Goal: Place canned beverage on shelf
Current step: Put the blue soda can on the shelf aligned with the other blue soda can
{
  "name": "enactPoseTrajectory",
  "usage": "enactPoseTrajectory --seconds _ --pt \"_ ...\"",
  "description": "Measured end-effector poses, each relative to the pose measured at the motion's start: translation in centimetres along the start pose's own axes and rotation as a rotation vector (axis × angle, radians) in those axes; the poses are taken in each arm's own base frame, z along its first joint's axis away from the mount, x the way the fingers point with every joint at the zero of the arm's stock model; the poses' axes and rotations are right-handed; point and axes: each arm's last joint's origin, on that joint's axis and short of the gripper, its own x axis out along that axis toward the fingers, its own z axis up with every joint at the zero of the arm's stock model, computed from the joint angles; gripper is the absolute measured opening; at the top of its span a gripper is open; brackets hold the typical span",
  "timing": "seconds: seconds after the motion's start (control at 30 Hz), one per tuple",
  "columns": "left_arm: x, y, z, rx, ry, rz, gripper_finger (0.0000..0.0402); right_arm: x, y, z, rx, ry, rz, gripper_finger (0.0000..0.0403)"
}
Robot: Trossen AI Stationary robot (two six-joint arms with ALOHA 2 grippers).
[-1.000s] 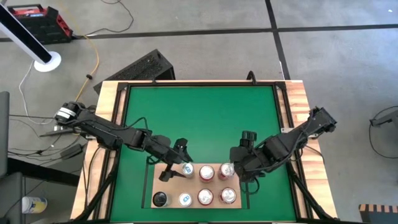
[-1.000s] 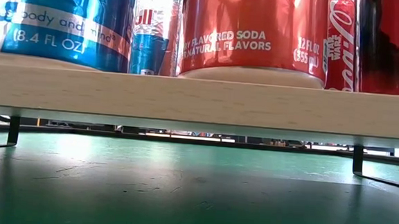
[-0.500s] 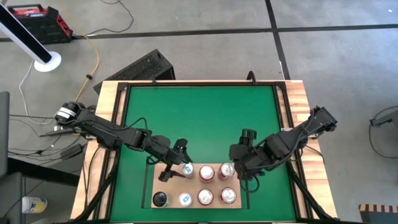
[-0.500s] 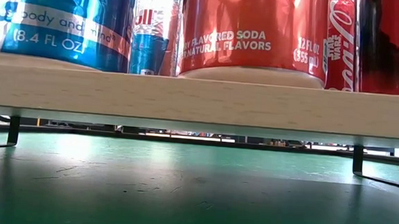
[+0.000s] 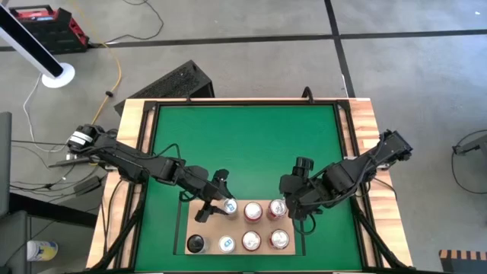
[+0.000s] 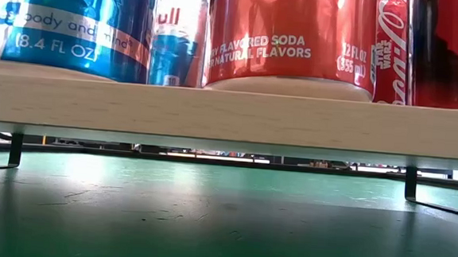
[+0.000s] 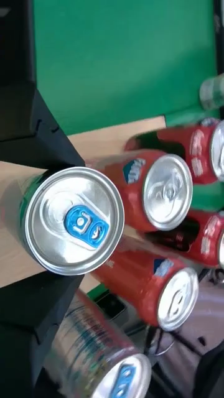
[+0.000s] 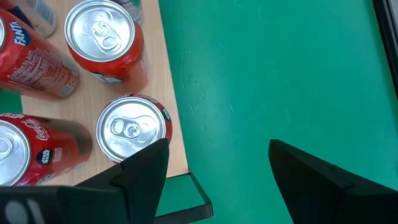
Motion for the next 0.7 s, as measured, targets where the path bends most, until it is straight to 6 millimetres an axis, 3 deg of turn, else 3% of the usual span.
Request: enactPoseTrajectory --seconds 0.23,0.7 --pt "0.0 -0.2 0.0 -0.191 -0.019 0.097 0.0229 0.0 0.0 0.0 0.0 0.001 0.0 0.0302" --pt "0.0 -3.9 -0.6 -0.177 -0.052 0.304 0.0223 0.3 -0.5 0.3 0.014 0.006 -0.011 0.0302"
